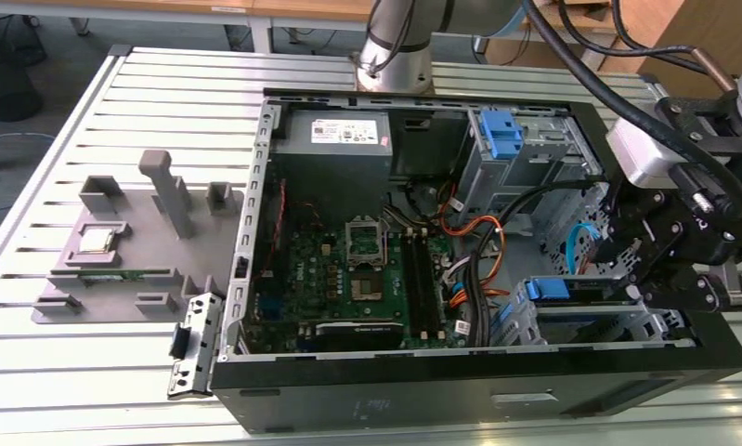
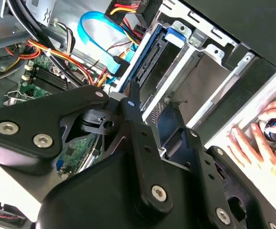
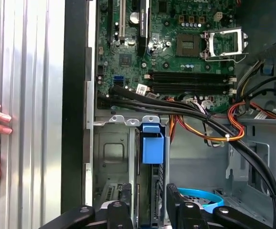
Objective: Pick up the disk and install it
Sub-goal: 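Insert the disk into the insertion slot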
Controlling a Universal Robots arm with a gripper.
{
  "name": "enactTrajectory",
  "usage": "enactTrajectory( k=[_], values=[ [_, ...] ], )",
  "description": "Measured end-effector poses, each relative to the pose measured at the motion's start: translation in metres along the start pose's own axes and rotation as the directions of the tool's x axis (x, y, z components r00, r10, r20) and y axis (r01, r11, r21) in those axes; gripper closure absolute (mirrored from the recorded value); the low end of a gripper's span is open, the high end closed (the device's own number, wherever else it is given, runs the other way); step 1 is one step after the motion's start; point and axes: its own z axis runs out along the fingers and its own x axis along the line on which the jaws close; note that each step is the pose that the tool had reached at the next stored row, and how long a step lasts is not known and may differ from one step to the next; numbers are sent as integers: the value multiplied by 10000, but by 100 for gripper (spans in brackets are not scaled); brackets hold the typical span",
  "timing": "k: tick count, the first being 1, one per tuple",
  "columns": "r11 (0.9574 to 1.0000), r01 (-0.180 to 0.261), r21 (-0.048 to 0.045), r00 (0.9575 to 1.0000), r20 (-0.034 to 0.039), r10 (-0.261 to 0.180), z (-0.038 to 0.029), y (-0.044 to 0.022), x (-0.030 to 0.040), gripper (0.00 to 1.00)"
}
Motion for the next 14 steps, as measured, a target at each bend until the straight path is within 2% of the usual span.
enactTrajectory(
  k=[5, 11, 14],
  values=[
    [10000, 23, 33, 10000, 0, -23, 38, 14, -102, 58],
    [9999, 60, 96, 10000, -1, -60, 69, 23, -111, 58],
    [9999, 64, 98, 10000, -1, -64, 66, 24, -112, 58]
  ],
)
